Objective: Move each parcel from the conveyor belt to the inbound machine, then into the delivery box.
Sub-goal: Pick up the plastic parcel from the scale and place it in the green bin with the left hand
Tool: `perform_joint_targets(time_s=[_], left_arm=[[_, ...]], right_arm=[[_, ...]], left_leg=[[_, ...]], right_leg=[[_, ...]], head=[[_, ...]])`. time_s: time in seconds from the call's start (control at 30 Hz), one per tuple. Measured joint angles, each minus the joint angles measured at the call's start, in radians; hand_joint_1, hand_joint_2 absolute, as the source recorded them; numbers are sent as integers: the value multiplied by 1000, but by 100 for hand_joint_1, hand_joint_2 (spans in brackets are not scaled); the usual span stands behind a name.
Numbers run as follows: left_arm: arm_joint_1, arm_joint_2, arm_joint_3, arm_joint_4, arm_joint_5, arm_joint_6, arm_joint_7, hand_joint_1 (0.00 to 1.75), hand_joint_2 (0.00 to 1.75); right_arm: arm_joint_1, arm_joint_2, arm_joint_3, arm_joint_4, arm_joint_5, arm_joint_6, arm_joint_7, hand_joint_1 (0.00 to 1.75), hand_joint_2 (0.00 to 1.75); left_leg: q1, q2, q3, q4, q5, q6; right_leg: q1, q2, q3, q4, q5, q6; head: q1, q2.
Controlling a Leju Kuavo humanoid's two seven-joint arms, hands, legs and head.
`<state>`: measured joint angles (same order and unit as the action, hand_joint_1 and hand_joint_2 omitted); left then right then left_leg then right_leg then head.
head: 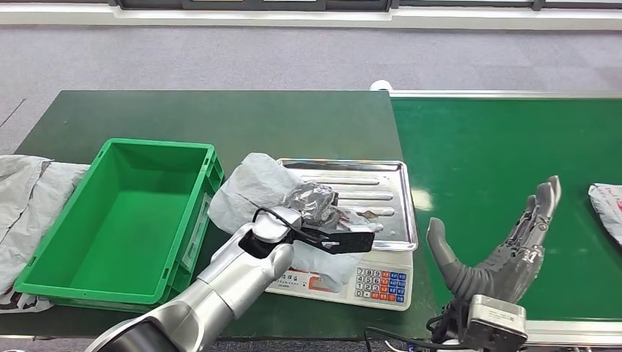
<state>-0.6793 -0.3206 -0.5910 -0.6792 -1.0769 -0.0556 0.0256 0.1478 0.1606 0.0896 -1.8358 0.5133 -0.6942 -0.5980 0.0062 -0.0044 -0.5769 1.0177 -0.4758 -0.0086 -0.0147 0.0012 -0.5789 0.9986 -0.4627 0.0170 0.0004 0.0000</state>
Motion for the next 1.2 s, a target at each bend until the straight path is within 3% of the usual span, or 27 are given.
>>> perform_joint_targets(time_s=[0.5,0.73,1.0,1.2], left_arm=[[-6,-4,0,29,1,-1,-1,175,175],[2,0,0,-5,56,43,-45,175,175],[70,59,55,-295,139,277,-82,175,175],[100,99,117,-453,142,292,-78,175,175]], right_arm=[[-4,0,1,19,40,3,49,0,175],[9,0,1,19,43,13,52,0,175],[39,0,1,14,38,27,44,0,175],[49,0,1,10,35,25,39,0,175]], left_leg=[[0,0,0,0,0,0],[0,0,0,0,0,0],[0,0,-2,0,0,0],[0,-1,-2,0,0,0]], right_leg=[[0,0,0,0,0,0],[0,0,0,0,0,0],[0,0,-2,0,0,0],[0,-1,-1,0,0,0]], head=[[0,0],[0,0],[0,0],[0,0]])
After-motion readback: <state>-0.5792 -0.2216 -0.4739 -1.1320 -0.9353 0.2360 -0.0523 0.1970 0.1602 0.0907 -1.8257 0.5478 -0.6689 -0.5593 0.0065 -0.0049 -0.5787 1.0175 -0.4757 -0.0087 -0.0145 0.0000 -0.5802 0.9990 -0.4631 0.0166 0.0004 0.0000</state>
